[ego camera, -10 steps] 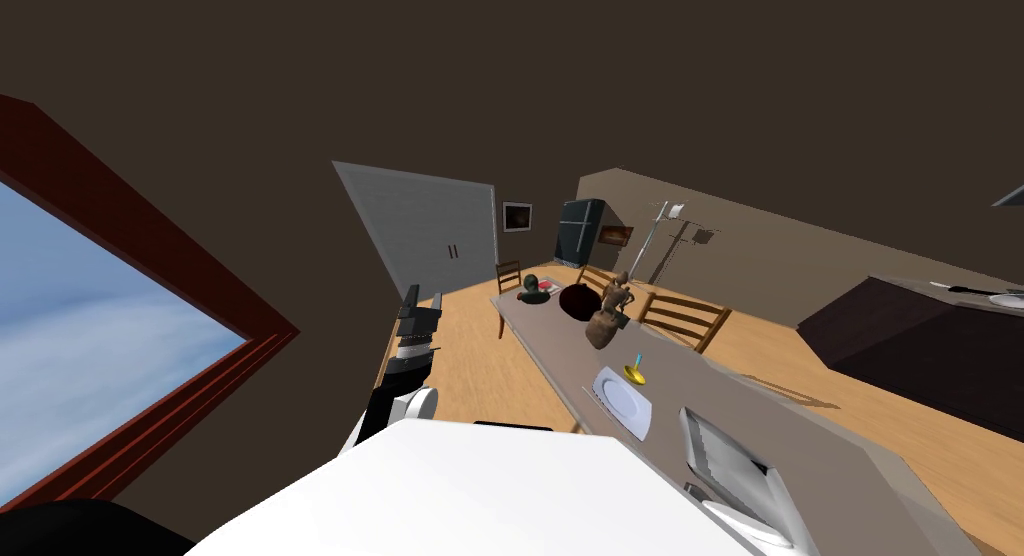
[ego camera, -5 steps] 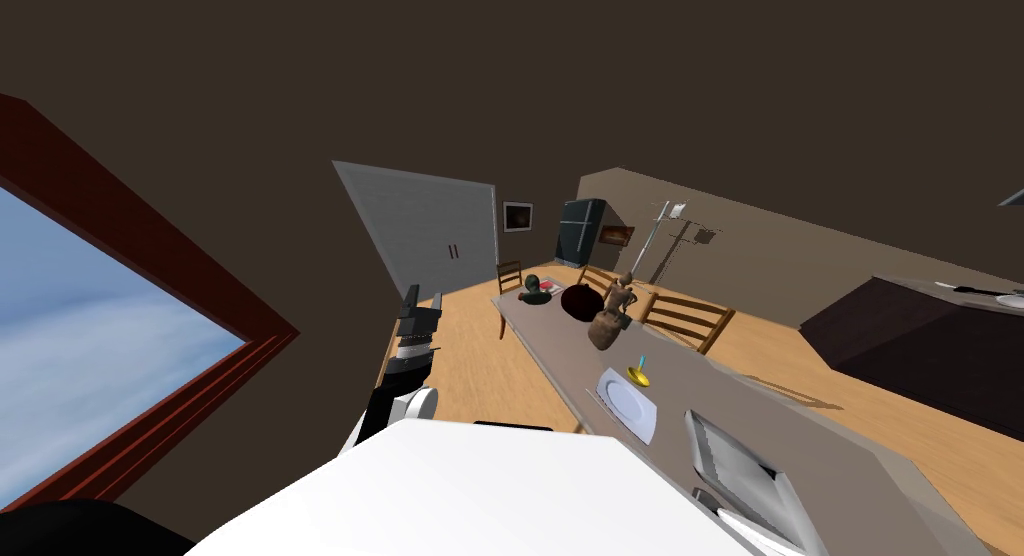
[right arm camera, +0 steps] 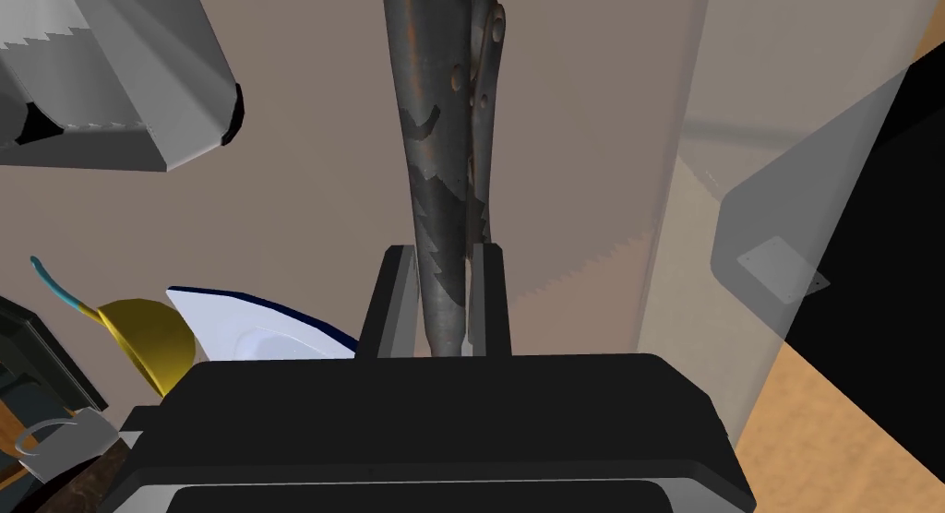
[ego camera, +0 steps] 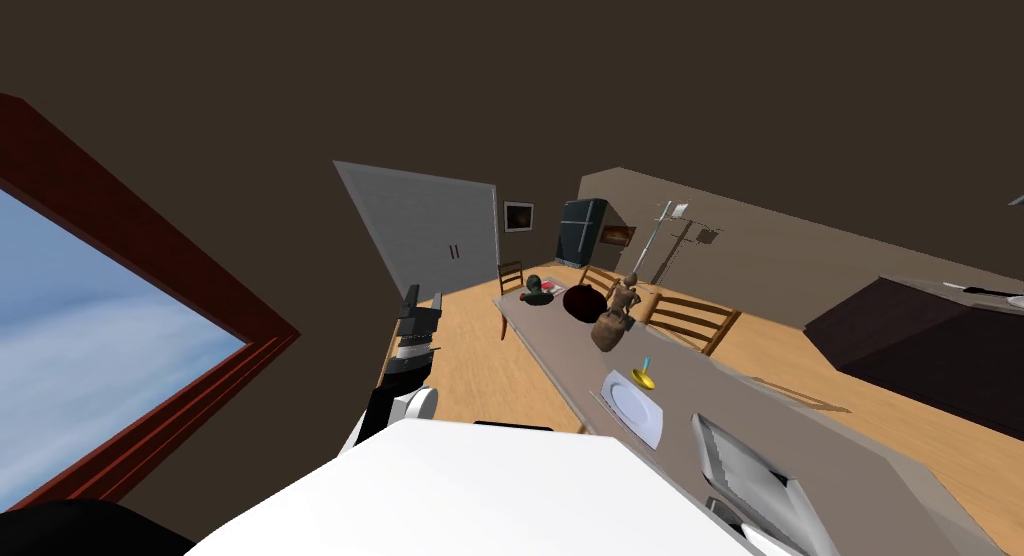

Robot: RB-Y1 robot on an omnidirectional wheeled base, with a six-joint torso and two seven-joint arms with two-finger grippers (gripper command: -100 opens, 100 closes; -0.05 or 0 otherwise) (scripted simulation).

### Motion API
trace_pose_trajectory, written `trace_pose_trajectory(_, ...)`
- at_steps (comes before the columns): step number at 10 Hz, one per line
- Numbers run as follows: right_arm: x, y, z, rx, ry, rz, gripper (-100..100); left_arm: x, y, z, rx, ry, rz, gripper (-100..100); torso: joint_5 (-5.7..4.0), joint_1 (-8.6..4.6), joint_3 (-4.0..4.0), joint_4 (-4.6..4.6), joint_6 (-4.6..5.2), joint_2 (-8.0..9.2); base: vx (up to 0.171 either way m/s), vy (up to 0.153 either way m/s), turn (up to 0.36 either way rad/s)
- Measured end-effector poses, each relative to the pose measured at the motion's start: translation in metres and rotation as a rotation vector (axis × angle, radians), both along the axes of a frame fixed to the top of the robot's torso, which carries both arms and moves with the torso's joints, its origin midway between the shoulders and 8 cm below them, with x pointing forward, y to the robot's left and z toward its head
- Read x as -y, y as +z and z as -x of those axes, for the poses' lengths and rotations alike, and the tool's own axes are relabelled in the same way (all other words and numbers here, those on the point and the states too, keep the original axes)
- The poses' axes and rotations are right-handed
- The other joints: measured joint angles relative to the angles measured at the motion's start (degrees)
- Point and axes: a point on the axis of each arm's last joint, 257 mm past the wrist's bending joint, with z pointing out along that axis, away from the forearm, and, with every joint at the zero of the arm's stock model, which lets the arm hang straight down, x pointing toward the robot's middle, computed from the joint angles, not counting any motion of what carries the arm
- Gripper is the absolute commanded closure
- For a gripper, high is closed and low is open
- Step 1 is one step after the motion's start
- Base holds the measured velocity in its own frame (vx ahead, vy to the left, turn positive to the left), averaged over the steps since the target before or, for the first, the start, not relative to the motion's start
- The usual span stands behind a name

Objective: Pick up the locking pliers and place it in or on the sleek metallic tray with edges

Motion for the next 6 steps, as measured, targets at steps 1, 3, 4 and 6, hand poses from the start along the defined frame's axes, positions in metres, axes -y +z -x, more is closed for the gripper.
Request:
trace_pose_trajectory(1,0.005,0.003,0.000,0.004,0.000,0.005,100,0.000,0.000,0.000,0.000,0.000,0.000,0,0.02,-0.02,0.01,0.02,-0.02,0.00,0.005,0.008,-0.002)
trace_pose_trajectory(3,0.006,0.003,0.000,0.005,0.000,0.006,100,0.000,0.000,0.000,0.000,0.000,0.000,0,-0.02,-0.10,0.03,0.02,-0.02,0.04,-0.013,0.043,-0.013)
trace_pose_trajectory(4,0.017,0.007,0.000,0.005,-0.007,0.026,100,0.000,0.000,0.000,0.000,0.000,0.000,0,0.04,0.15,0.07,0.02,0.03,0.15,-0.052,0.162,-0.042)
trace_pose_trajectory(6,0.059,0.021,0.008,-0.003,-0.031,0.087,100,0.000,0.000,0.000,0.000,0.000,0.000,0,0.18,0.51,0.22,0.06,0.08,0.41,-0.074,0.136,-0.022)
